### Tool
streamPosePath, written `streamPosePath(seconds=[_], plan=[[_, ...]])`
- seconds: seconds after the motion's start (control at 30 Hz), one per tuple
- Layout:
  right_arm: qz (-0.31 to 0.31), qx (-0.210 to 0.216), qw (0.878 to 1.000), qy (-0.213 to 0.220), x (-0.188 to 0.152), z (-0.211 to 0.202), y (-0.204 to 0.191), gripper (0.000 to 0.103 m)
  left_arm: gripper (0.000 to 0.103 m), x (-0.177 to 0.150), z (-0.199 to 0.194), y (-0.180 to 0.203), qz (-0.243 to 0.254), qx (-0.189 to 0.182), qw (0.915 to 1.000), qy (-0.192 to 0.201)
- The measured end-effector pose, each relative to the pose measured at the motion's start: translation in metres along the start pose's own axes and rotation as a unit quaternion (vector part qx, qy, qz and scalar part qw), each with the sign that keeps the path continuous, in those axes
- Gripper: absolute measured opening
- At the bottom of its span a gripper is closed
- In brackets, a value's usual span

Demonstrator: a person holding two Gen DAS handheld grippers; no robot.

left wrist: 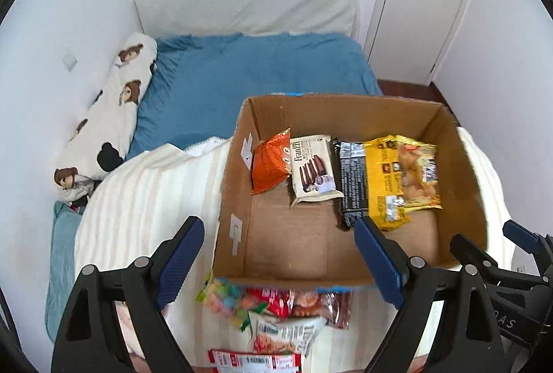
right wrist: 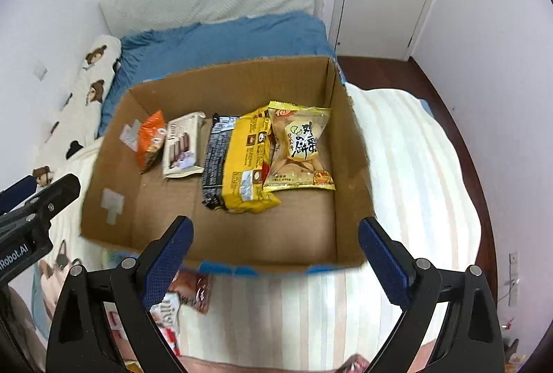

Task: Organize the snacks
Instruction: 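Lower both tools back toward the remaining snacks on the bed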

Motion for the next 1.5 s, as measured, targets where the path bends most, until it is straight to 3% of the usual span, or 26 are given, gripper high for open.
streamPosePath(seconds=[0.23, 0.37, 0.5, 0.67, 0.77, 0.9, 1.03, 1.13, 1.17, 1.23, 1.27, 1.3, 1.37, 1.5], plan=[[0.014, 0.011, 0.999, 0.045, -0.029, -0.064, 0.008, 0.098, 0.089, -0.025, -0.051, 0.007, 0.000, -0.003, 0.9991, 0.042], [0.009, 0.032, 0.999, 0.039, -0.054, -0.086, 0.006, 0.098, 0.089, -0.045, -0.069, 0.005, -0.005, -0.010, 0.9991, 0.041], [-0.011, 0.063, 0.998, -0.003, -0.102, -0.088, -0.010, 0.098, 0.089, -0.081, -0.078, -0.006, -0.009, -0.005, 0.9998, 0.019], [-0.011, 0.114, 0.986, -0.118, -0.183, -0.051, -0.036, 0.098, 0.089, -0.145, -0.070, -0.027, -0.014, 0.031, 0.9990, -0.031], [0.025, 0.147, 0.967, -0.205, -0.236, -0.021, -0.046, 0.098, 0.089, -0.187, -0.056, -0.049, -0.030, 0.063, 0.9954, -0.066], [0.112, 0.189, 0.920, -0.326, -0.300, 0.021, -0.054, 0.098, 0.089, -0.241, -0.030, -0.079, -0.071, 0.081, 0.9856, -0.131], [0.186, 0.205, 0.873, -0.402, -0.346, 0.045, -0.066, 0.098, 0.089, -0.278, -0.014, -0.098, -0.099, 0.091, 0.9760, -0.171], [0.259, 0.219, 0.837, -0.429, -0.366, 0.057, -0.076, 0.097, 0.089, -0.296, -0.010, -0.108, -0.115, 0.097, 0.9705, -0.189], [0.271, 0.218, 0.833, -0.430, -0.368, 0.061, -0.078, 0.095, 0.089, -0.298, -0.009, -0.109, -0.117, 0.099, 0.9697, -0.191], [0.271, 0.207, 0.840, -0.422, -0.364, 0.066, -0.085, 0.083, 0.089, -0.304, -0.007, -0.112, -0.117, 0.104, 0.9681, -0.196], [0.256, 0.197, 0.850, -0.416, -0.359, 0.067, -0.090, 0.071, 0.089, -0.306, -0.007, -0.112, -0.117, 0.105, 0.9679, -0.196], [0.244, 0.191, 0.860, -0.406, -0.355, 0.068, -0.093, 0.066, 0.089, -0.307, -0.006, -0.112, -0.115, 0.106, 0.9679, -0.196], [0.213, 0.189, 0.873, -0.396, -0.346, 0.068, -0.098, 0.061, 0.089, -0.307, -0.006, -0.110, -0.112, 0.102, 0.9687, -0.197], [0.104, 0.170, 0.917, -0.347, -0.321, 0.058, -0.094, 0.055, 0.089, -0.300, -0.006, -0.105, -0.097, 0.094, 0.9715, -0.195]])
Point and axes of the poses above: each gripper's, at about its wrist camera, not at the fingertips, and z roughly the way its jaws point, y to its right, x to its top, the point moved 4 cm from there along z, roughly the way its jaws point, and after that the axes turned 10 degrees about -x, right-handed, at the moved point
